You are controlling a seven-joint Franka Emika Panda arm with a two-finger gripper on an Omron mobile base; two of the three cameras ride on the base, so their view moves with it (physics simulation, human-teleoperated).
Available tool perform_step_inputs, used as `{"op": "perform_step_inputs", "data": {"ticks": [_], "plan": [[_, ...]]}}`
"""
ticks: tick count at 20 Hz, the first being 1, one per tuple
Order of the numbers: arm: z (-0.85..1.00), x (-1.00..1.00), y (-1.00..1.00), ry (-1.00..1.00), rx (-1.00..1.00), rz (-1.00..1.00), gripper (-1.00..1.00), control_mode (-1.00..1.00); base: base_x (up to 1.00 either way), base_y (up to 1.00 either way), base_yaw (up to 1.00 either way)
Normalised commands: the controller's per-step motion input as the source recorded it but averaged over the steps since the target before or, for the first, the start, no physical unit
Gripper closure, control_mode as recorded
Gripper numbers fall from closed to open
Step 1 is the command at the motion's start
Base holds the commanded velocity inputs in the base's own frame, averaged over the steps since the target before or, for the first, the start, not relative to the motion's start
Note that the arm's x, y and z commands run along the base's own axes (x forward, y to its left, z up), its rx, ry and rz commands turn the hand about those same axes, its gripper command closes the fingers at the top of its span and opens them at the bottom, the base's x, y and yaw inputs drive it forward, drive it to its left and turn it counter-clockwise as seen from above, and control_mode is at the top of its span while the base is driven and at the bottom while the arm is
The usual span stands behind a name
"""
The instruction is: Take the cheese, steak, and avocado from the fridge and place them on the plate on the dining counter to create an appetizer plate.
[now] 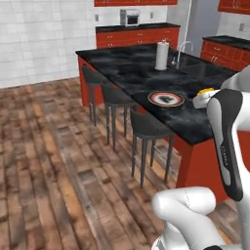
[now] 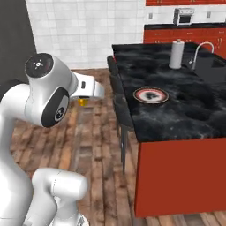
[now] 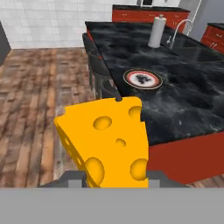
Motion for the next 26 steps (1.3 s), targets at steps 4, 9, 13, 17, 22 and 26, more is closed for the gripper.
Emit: {"op": "perform_step_inputs", "data": {"ticks": [4, 9, 13, 17, 22, 26], "plan": [[0.00, 0.00, 0.00, 0.00, 0.00, 0.00, 1.00, 1.00, 0.56, 1.00, -0.50], [0.00, 0.00, 0.00, 0.00, 0.00, 0.00, 1.00, 1.00, 0.82, 0.93, -0.47], [0.00, 0.00, 0.00, 0.00, 0.00, 0.00, 1.00, 1.00, 0.93, 0.67, -0.48], [0.00, 0.00, 0.00, 0.00, 0.00, 0.00, 1.00, 1.00, 0.90, 0.50, -0.50], [0.00, 0.00, 0.00, 0.00, 0.00, 0.00, 1.00, 1.00, 0.67, 0.56, -0.50], [0.00, 0.00, 0.00, 0.00, 0.00, 0.00, 1.00, 1.00, 0.53, 0.39, -0.52]]}}
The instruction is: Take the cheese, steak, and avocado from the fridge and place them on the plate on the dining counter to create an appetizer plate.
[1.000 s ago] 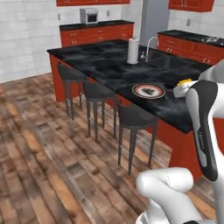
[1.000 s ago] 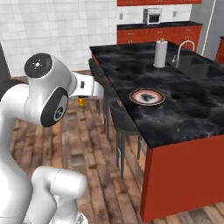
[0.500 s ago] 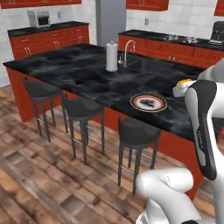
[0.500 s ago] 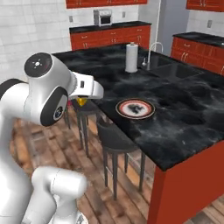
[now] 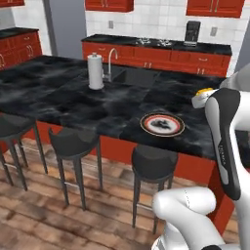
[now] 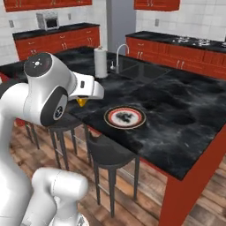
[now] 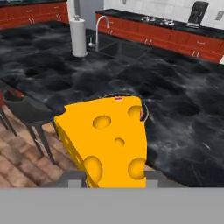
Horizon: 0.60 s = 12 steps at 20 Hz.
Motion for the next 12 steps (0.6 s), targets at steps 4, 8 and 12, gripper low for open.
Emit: {"op": "perform_step_inputs", "data": {"ticks": [4, 8, 12], "plan": [[0.00, 0.00, 0.00, 0.00, 0.00, 0.00, 1.00, 1.00, 0.66, 0.28, -0.52], [0.00, 0.00, 0.00, 0.00, 0.00, 0.00, 1.00, 1.00, 0.79, 0.33, -0.47], [0.00, 0.00, 0.00, 0.00, 0.00, 0.00, 1.00, 1.00, 0.81, 0.39, -0.38]]}}
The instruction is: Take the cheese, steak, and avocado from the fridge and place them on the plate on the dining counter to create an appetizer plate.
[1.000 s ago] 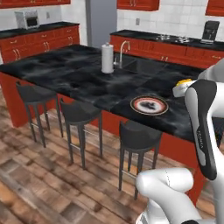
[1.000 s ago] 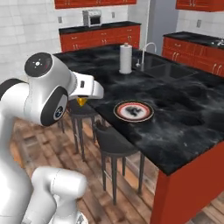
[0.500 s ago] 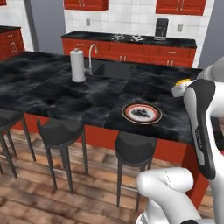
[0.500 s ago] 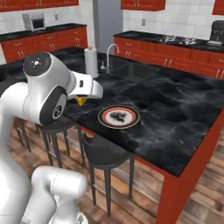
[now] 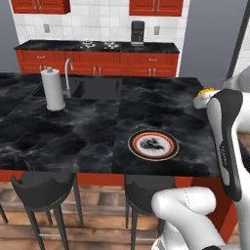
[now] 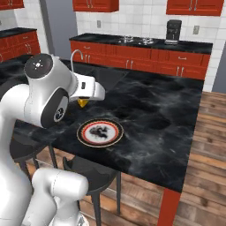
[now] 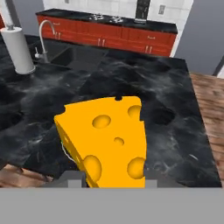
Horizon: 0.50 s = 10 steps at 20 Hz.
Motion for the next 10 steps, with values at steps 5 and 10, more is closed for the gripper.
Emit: {"op": "perform_step_inputs", "data": {"ticks": [5, 10], "plan": [[-0.28, 0.35, 0.17, 0.07, 0.00, -0.23, 1.00, -1.00, 0.14, 0.07, -0.07], [-0.66, 0.23, 0.28, 0.10, 0.00, -0.20, 1.00, -1.00, 0.00, 0.00, 0.00]]}}
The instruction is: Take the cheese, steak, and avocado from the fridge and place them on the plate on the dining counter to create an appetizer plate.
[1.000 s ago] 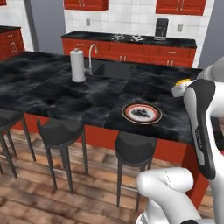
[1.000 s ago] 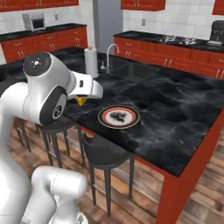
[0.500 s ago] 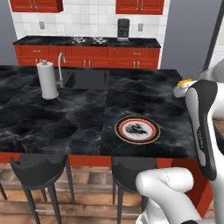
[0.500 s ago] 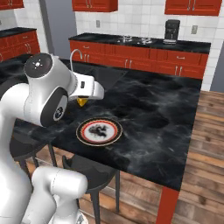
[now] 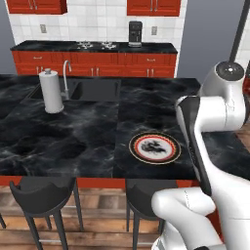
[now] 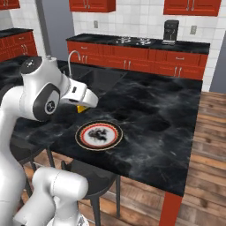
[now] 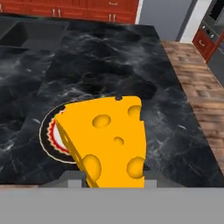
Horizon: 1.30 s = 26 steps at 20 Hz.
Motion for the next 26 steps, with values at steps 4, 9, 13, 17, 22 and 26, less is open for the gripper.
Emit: {"op": "perform_step_inputs", "data": {"ticks": [4, 9, 13, 17, 22, 26], "plan": [[-0.81, 0.43, 0.28, 0.15, 0.00, -0.15, 1.00, -1.00, 0.00, 0.00, 0.00], [-0.85, 0.51, 0.41, 0.14, 0.01, -0.07, 1.00, -1.00, 0.00, 0.00, 0.00], [-0.81, 0.59, 0.34, 0.13, 0.03, -0.03, 1.00, -1.00, 0.00, 0.00, 0.00], [-0.65, 0.77, 0.25, 0.13, 0.04, 0.00, 1.00, -1.00, 0.00, 0.00, 0.00], [-0.55, 0.78, 0.17, 0.10, 0.04, 0.00, 1.00, -1.00, 0.00, 0.00, 0.00], [-0.43, 0.63, 0.07, 0.05, 0.04, -0.03, 1.00, -1.00, 0.00, 0.00, 0.00]]}}
